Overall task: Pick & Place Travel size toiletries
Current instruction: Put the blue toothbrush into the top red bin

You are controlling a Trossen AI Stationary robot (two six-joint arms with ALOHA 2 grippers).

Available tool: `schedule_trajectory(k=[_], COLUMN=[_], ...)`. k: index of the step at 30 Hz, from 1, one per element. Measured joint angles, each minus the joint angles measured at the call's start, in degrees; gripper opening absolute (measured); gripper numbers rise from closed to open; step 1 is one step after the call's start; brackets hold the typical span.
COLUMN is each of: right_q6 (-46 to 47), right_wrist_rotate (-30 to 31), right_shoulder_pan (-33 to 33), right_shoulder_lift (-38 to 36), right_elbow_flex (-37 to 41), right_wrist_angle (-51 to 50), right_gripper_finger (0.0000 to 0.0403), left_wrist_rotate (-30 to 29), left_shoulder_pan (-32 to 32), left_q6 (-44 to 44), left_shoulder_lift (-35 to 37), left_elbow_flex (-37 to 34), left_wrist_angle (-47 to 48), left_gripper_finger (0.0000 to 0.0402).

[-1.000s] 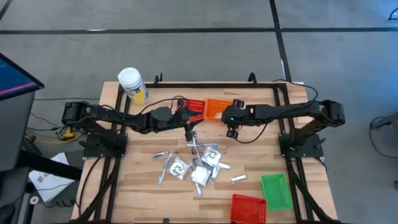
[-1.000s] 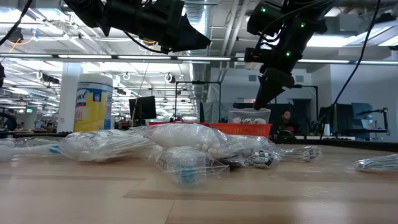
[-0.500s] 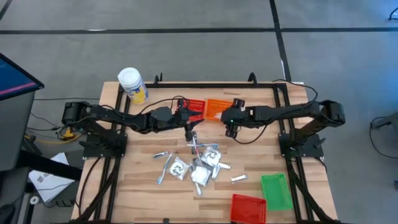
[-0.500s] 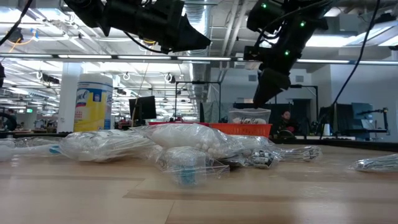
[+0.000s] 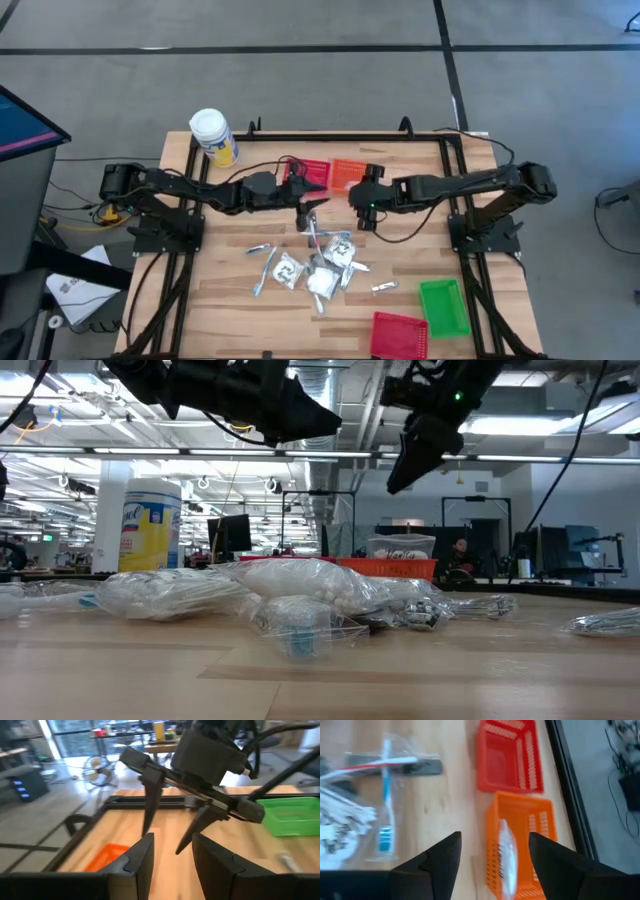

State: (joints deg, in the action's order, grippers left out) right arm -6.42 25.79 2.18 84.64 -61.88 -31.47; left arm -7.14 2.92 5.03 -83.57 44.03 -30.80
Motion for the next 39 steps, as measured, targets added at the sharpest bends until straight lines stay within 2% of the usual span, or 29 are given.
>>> schedule_trajectory(k=[6,11,17,21,26,30,35,39], right_q6=[-2.5,-2.6,-2.3,-3.2,-3.5,0.1,3.1,3.2], right_wrist_rotate=[-0.3,-0.4,-0.4,-1.3,-9.5,-13.7,-14.1,-14.1], right_shoulder_pan=[3.8,6.2,9.0,10.2,10.1,11.3,14.9,17.4], right_shoulder_lift=[0.0,0.0,0.0,0.0,-2.2,-4.2,-6.7,-7.5], right_elbow_flex=[-1.9,-3.8,-4.8,-4.9,-4.2,-1.1,4.2,9.3], right_wrist_angle=[0.0,-0.1,0.4,2.9,11.6,15.2,21.4,30.1], right_gripper_finger=[0.021,0.0199,0.0187,0.018,0.0171,0.0165,0.0161,0.0162], left_wrist_rotate=[9.6,15.2,12.9,12.0,11.9,11.9,11.9,11.6], left_shoulder_pan=[0.1,-0.2,-4.1,-8.0,-12.3,-15.3,-17.0,-17.0], left_q6=[-4.7,-9.1,-16.5,-24.2,-32.3,-37.0,-44.2,-48.1], left_shoulder_lift=[4.6,12.3,18.5,19.0,18.9,18.9,18.9,18.9], left_elbow_flex=[0.0,0.0,-1.1,-4.5,-8.6,-10.0,-10.1,-10.1], left_wrist_angle=[5.0,15.7,29.9,32.4,32.9,34.8,41.9,48.1], left_gripper_finger=[0.0126,0.0126,0.0126,0.0126,0.0126,0.0126,0.0126,0.0126])
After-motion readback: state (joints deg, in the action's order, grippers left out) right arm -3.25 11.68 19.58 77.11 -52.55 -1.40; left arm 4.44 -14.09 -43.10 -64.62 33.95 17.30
